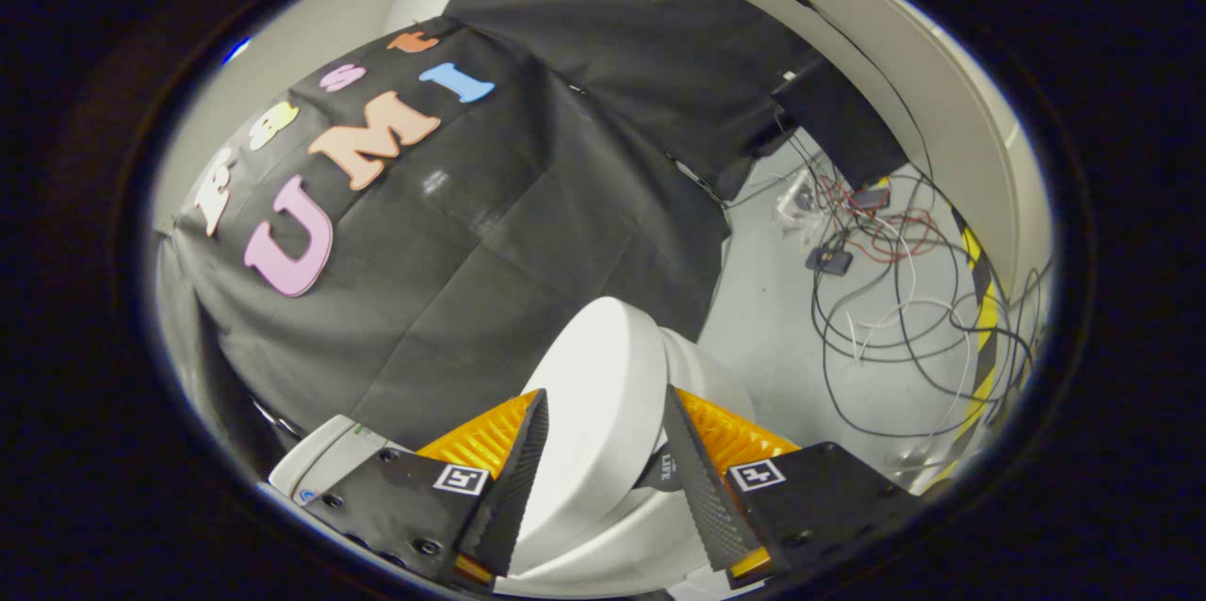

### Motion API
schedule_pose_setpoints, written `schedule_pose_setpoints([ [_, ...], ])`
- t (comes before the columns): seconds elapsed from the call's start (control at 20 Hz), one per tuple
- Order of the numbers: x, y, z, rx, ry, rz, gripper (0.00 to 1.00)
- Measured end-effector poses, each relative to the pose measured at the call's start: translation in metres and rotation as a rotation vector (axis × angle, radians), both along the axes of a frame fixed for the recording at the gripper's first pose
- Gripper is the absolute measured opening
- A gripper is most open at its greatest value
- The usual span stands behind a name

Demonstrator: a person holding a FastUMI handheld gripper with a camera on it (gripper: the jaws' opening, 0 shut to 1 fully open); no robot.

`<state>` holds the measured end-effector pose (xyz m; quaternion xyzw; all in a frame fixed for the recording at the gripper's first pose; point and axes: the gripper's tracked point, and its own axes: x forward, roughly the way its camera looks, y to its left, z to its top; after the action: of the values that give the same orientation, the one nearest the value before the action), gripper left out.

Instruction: Open the toilet lid.

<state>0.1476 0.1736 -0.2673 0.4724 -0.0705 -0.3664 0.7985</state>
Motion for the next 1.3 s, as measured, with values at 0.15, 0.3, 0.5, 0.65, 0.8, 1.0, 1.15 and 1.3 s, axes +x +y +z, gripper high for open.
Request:
schedule_pose_setpoints([
  [0.15,-0.004,0.002,-0.018,0.071,-0.037,-0.041,0.68],
  [0.3,-0.006,0.007,-0.035,0.135,-0.054,-0.073,0.68],
  [0.5,0.004,0.013,-0.046,0.187,-0.058,-0.058,0.48],
  [0.65,0.006,0.013,-0.05,0.22,-0.059,-0.051,0.17],
  [0.8,0.006,0.014,-0.033,0.199,-0.125,-0.043,0.17],
  [1.0,0.009,0.015,-0.005,0.137,-0.13,-0.004,0.18],
  [1.15,0.014,0.022,0.041,0.025,-0.114,0.046,0.17],
  [1.3,0.021,0.031,0.076,-0.046,-0.084,0.05,0.17],
])
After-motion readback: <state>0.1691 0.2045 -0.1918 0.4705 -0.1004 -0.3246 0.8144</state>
